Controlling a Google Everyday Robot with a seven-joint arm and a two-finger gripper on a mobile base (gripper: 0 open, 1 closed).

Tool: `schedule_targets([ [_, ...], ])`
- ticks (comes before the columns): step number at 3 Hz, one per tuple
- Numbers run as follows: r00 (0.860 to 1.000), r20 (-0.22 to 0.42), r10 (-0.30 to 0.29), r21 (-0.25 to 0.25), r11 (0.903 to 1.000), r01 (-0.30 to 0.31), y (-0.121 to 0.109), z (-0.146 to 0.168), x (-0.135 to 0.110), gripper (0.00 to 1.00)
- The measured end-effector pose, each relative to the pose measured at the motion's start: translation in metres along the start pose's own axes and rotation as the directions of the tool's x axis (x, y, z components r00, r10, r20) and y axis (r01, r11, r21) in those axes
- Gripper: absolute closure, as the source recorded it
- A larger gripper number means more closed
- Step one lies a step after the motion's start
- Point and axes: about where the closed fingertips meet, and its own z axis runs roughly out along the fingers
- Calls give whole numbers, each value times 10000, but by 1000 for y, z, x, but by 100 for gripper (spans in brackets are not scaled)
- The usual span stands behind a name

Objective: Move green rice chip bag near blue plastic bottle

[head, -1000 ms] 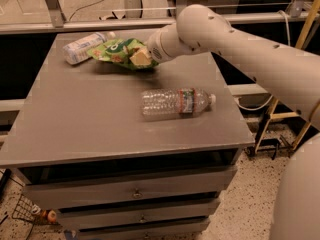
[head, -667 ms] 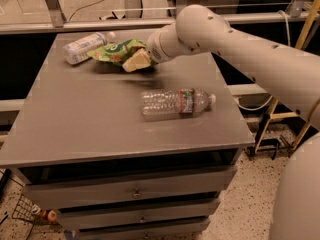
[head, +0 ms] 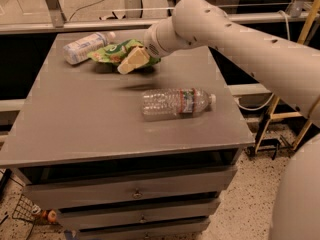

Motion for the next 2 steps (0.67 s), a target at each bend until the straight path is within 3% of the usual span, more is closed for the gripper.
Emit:
schedule_targets([
  [1,9973,-349,-651,583,9960,670,-12,-25,-15,0],
  [2,9958,-807,-426,1664,9845,556,-43,-68,-4,0],
])
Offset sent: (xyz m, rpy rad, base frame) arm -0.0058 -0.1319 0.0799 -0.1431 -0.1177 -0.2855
